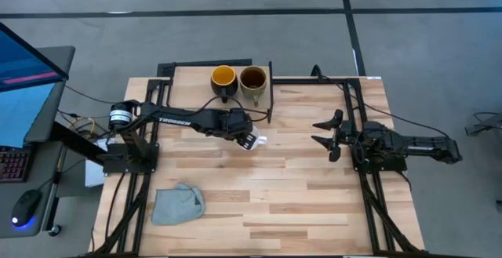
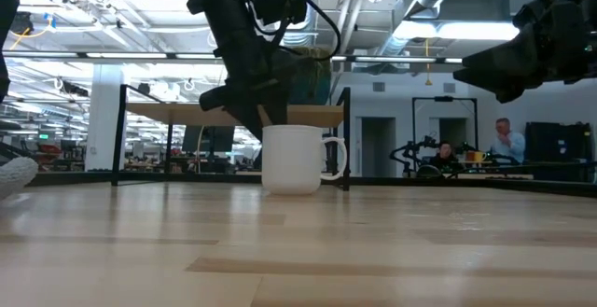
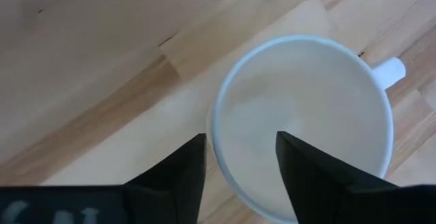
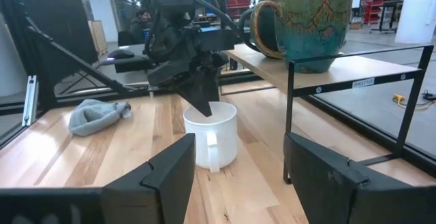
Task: Stack small to large cups/mugs on shelf
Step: Put the white mug on the shelf
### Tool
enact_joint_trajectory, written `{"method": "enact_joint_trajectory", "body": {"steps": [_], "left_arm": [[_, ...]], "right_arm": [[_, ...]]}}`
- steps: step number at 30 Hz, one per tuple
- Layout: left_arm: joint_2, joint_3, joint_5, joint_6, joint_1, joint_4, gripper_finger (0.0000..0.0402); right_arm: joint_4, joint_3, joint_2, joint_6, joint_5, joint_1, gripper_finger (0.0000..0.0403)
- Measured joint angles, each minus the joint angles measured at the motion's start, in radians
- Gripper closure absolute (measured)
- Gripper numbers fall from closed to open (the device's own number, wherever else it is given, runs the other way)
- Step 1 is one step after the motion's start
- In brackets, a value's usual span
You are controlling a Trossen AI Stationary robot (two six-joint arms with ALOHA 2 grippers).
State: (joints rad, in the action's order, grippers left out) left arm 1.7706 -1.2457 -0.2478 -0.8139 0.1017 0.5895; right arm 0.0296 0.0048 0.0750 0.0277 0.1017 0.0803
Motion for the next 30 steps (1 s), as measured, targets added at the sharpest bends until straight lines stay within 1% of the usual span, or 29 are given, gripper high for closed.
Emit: {"method": "enact_joint_trajectory", "body": {"steps": [11, 15, 20, 24, 30], "left_arm": [[0.0, 0.0, -0.003, 0.006, 0.0, 0.004, 0.03], [0.0, 0.0, -0.003, 0.009, 0.0, 0.005, 0.0321], [0.0, 0.0, -0.002, 0.081, 0.0, 0.006, 0.0352], [0.0, 0.0, -0.002, 0.116, 0.0, 0.011, 0.0389], [-0.004, -0.002, -0.018, 0.137, 0.0, 0.065, 0.0398]], "right_arm": [[0.0, 0.0, 0.0, 0.001, 0.0, 0.0, 0.0158], [0.0, 0.0, 0.0, 0.027, 0.0, 0.0, 0.0158], [0.0, 0.0, 0.0, 0.034, -0.001, 0.0, 0.0158], [0.0, 0.0, 0.0, 0.033, -0.001, 0.0, 0.0158], [0.0, 0.0, 0.0, 0.034, -0.002, 0.0, 0.0158]]}}
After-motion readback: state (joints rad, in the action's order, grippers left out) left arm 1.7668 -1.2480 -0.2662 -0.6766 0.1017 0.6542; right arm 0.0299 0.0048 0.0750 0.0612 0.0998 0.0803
